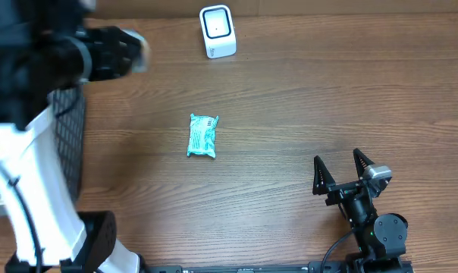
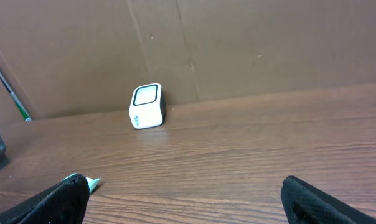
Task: Scan the item barcode
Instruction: 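Lift the green-lidded jar out and set it beside the packet, then release the jar and move the left gripper back into the basket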
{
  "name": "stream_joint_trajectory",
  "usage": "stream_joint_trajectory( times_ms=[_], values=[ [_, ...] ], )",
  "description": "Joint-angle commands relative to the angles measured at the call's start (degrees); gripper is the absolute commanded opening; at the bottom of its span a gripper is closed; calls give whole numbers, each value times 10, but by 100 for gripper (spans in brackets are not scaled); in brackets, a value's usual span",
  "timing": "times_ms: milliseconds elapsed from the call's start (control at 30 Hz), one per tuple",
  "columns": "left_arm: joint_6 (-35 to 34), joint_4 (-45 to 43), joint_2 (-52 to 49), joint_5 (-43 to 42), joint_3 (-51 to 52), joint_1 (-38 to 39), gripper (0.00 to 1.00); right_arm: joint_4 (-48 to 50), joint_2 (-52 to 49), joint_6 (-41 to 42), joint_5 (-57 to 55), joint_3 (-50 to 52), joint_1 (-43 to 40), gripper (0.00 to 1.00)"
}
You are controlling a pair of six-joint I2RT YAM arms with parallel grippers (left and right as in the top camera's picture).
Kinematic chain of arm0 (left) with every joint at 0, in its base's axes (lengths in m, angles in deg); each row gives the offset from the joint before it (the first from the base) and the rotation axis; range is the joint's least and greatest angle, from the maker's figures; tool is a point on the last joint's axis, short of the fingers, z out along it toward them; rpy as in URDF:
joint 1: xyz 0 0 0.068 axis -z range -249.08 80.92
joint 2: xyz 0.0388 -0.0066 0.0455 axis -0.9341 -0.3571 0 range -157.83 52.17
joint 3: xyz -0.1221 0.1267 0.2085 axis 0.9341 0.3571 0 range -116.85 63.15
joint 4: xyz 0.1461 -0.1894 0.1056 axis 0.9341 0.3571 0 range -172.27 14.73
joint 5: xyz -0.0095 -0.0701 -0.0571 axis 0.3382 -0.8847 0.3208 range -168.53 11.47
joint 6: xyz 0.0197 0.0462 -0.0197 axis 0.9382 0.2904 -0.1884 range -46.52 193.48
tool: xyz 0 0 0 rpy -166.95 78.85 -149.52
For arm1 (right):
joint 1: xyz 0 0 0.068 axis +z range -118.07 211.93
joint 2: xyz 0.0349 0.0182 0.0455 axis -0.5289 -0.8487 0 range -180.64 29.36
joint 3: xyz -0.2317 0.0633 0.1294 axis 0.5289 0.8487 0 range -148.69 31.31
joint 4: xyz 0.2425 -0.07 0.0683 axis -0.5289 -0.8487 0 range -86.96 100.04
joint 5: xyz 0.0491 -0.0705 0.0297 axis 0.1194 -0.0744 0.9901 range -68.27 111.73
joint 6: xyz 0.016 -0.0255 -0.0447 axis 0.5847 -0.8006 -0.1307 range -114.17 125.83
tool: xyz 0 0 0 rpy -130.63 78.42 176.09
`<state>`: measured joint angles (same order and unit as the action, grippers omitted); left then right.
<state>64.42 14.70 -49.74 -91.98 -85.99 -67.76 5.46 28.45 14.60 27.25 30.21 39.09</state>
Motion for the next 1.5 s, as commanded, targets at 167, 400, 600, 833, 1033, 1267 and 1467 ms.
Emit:
stream_joint_trajectory(
  times_ms=[167, 400, 600, 833, 1033, 1267, 1467],
  values=[
    [-34, -41, -9, 129, 259, 74, 36, 3, 2, -3, -5, 6, -2, 100],
    [-58, -181, -9, 113, 464, 75, 36, 3, 2, -3, -5, 6, -2, 100],
    [-78, -320, -9, 104, 620, 75, 37, 3, 2, -3, -5, 6, -2, 100],
    [-92, -471, -9, 105, 738, 75, 42, 3, 2, -3, -5, 6, -2, 100],
    [-92, -522, -9, 105, 775, 75, 50, 3, 2, -3, -5, 6, -2, 100],
    [-91, -529, -9, 111, 778, 75, 84, 3, 2, -3, -5, 6, -2, 100],
    [-92, -491, 3, 109, 721, 68, 92, 3, 2, -3, -5, 6, -2, 100]
  ],
)
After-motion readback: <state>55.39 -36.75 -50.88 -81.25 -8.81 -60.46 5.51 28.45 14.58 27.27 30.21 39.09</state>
